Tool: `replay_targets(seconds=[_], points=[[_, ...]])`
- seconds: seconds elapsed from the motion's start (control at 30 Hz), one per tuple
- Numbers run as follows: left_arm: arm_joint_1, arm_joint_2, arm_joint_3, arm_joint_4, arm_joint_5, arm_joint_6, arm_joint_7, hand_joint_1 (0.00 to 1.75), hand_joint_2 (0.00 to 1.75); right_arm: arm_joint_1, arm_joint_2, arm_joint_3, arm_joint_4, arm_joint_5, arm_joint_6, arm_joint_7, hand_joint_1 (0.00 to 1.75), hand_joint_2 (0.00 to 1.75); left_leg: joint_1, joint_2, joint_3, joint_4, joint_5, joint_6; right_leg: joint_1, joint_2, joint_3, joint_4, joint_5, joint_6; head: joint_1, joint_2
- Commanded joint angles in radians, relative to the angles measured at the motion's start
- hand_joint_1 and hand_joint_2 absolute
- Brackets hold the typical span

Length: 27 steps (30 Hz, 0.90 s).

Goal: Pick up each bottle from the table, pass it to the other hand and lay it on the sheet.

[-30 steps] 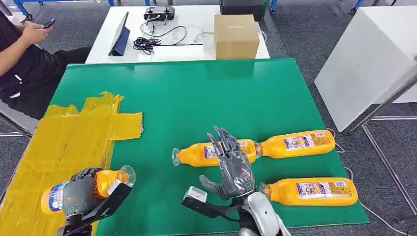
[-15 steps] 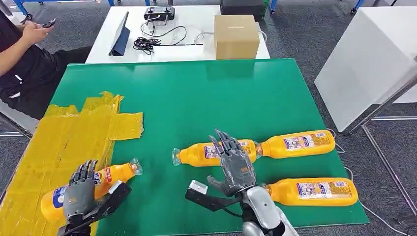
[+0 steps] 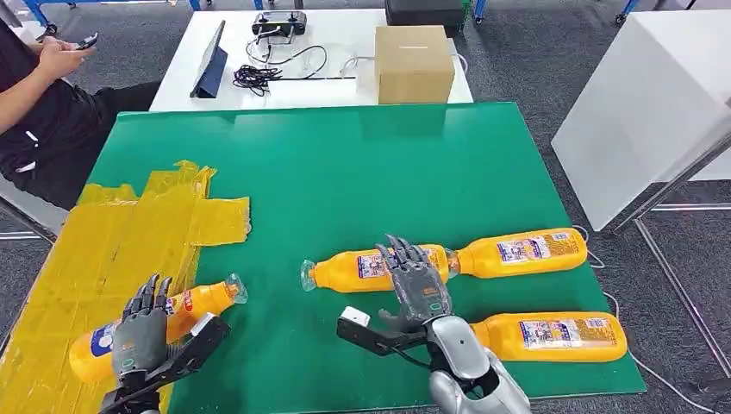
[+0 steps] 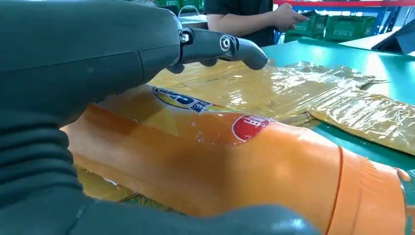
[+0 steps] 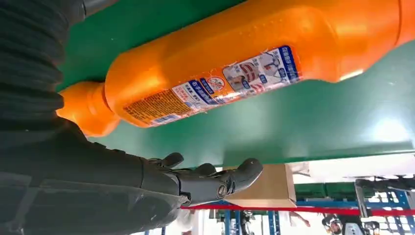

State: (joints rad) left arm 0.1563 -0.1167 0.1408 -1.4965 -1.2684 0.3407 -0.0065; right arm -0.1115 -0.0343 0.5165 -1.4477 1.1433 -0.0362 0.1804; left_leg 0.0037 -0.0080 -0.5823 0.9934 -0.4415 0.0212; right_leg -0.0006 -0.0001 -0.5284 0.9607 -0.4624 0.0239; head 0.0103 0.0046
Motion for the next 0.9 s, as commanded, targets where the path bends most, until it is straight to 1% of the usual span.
replay_targets(seconds=[0.03, 0.17, 0.2, 0.3, 0.33, 0.4, 0.47, 0.53, 0.57, 0.6, 0.63, 0.7, 0.73, 0.8, 0.87, 0.9], points=[[-0.021, 0.018, -0.016, 0.06, 0.001, -0.01, 0.0, 0.0, 0.0, -0.042, -0.011, 0.005, 0.082, -0.001, 0.008, 0.005, 0.0, 1.75, 0.001, 0.001, 0.005, -0.001, 0.0, -0.001, 0.001, 0.001, 0.005, -0.002, 0.0, 0.0, 0.0, 0.0], [-0.021, 0.018, -0.016, 0.06, 0.001, -0.01, 0.0, 0.0, 0.0, -0.042, -0.011, 0.005, 0.082, -0.001, 0.008, 0.005, 0.0, 1.75, 0.001, 0.001, 0.005, -0.001, 0.0, -0.001, 0.001, 0.001, 0.005, -0.002, 0.0, 0.0, 0.0, 0.0], [-0.021, 0.018, -0.016, 0.06, 0.001, -0.01, 0.0, 0.0, 0.0, -0.042, -0.011, 0.005, 0.082, -0.001, 0.008, 0.005, 0.0, 1.75, 0.0, 0.001, 0.002, -0.001, 0.0, 0.0, 0.0, 0.0, 0.002, -0.001, 0.001, 0.0, 0.0, 0.0], [-0.021, 0.018, -0.016, 0.06, 0.001, -0.01, 0.0, 0.0, 0.0, -0.042, -0.011, 0.005, 0.082, -0.001, 0.008, 0.005, 0.0, 1.75, 0.0, 0.001, 0.004, -0.001, 0.0, -0.001, 0.0, 0.001, 0.004, -0.002, 0.0, 0.0, 0.0, 0.0], [-0.009, -0.008, -0.007, 0.003, 0.165, -0.011, -0.075, 0.0, 0.0, -0.054, -0.007, 0.005, 0.107, 0.022, 0.028, 0.03, 0.0, 1.75, 0.0, 0.001, 0.004, -0.001, 0.0, 0.0, 0.0, 0.001, 0.004, -0.002, 0.0, 0.0, 0.0, 0.0], [0.005, -0.039, 0.011, -0.067, 0.318, -0.023, -0.162, 0.0, 0.0, -0.06, -0.006, -0.002, 0.13, 0.032, 0.033, 0.039, 0.0, 1.75, 0.0, 0.001, 0.003, -0.001, 0.0, 0.0, 0.0, 0.0, 0.003, -0.002, 0.0, 0.0, 0.0, 0.0], [0.026, -0.085, 0.028, -0.176, 0.472, -0.044, -0.237, 0.0, 0.0, -0.064, -0.004, -0.015, 0.157, 0.045, 0.037, 0.048, 0.0, 1.75, 0.001, 0.002, 0.003, 0.001, -0.001, 0.0, 0.001, 0.001, 0.004, -0.001, 0.0, 0.0, 0.0, 0.0], [0.047, -0.113, 0.033, -0.253, 0.567, -0.065, -0.283, 0.0, 0.0, -0.065, -0.004, -0.026, 0.169, 0.062, 0.035, 0.059, 0.0, 1.75, 0.001, 0.001, 0.0, 0.001, -0.001, 0.0, 0.001, 0.001, 0.001, -0.001, 0.0, 0.0, 0.0, 0.0], [0.062, -0.124, 0.029, -0.293, 0.61, -0.081, -0.309, 0.0, 0.0, -0.066, -0.003, -0.032, 0.173, 0.076, 0.031, 0.065, 0.0, 1.75, 0.001, 0.002, 0.002, 0.001, -0.001, 0.0, 0.001, 0.001, 0.003, -0.001, 0.0, 0.001, 0.0, 0.0], [0.071, -0.129, 0.027, -0.314, 0.629, -0.092, -0.319, 0.0, 0.0, -0.067, -0.003, -0.038, 0.176, 0.083, 0.032, 0.069, 0.0, 1.75, 0.001, 0.001, 0.0, 0.001, -0.001, 0.0, 0.001, 0.001, 0.001, -0.001, 0.0, 0.001, 0.0, 0.0], [0.08, -0.134, 0.025, -0.331, 0.653, -0.108, -0.327, 0.0, 0.0, -0.069, -0.004, -0.04, 0.177, 0.102, 0.029, 0.077, 0.0, 1.75, 0.001, 0.002, 0.002, 0.001, -0.002, 0.0, 0.001, 0.002, 0.003, -0.001, 0.0, 0.001, 0.0, 0.0], [0.095, -0.143, 0.021, -0.355, 0.674, -0.12, -0.341, 0.0, 0.0, -0.076, 0.0, -0.053, 0.185, 0.116, 0.036, 0.089, 0.0, 1.75, 0.0, 0.002, 0.001, 0.0, -0.001, 0.0, 0.0, 0.002, 0.001, -0.001, 0.0, 0.0, 0.0, 0.0], [0.104, -0.152, 0.014, -0.386, 0.75, -0.138, -0.385, 0.0, 0.0, -0.102, 0.002, -0.05, 0.206, 0.198, 0.072, 0.18, 0.0, 1.75, 0.0, 0.003, 0.003, 0.0, -0.002, 0.0, 0.001, 0.002, 0.003, -0.001, 0.0, 0.0, 0.0, 0.0], [0.119, -0.158, -0.002, -0.436, 0.768, -0.156, -0.372, 0.0, 0.0, -0.142, 0.019, -0.072, 0.262, 0.21, 0.081, 0.174, 0.0, 1.75, 0.0, 0.003, 0.0, 0.001, -0.001, 0.0, 0.0, 0.002, 0.0, 0.0, 0.001, 0.0, 0.0, 0.0], [0.121, -0.159, -0.004, -0.437, 0.765, -0.154, -0.37, 0.0, 0.0, -0.15, 0.023, -0.085, 0.289, 0.214, 0.076, 0.162, 0.0, 1.75, 0.001, 0.006, 0.004, 0.001, -0.003, -0.001, 0.001, 0.005, 0.004, 0.0, 0.0, 0.0, 0.0, 0.0], [0.122, -0.157, -0.004, -0.434, 0.767, -0.153, -0.373, 0.0, 0.0, -0.152, 0.023, -0.088, 0.296, 0.218, 0.07, 0.159, 0.0, 1.75, 0.0, 0.002, 0.001, 0.0, 0.0, 0.0, 0.0, 0.002, 0.001, -0.001, 0.001, 0.0, 0.0, 0.0]])
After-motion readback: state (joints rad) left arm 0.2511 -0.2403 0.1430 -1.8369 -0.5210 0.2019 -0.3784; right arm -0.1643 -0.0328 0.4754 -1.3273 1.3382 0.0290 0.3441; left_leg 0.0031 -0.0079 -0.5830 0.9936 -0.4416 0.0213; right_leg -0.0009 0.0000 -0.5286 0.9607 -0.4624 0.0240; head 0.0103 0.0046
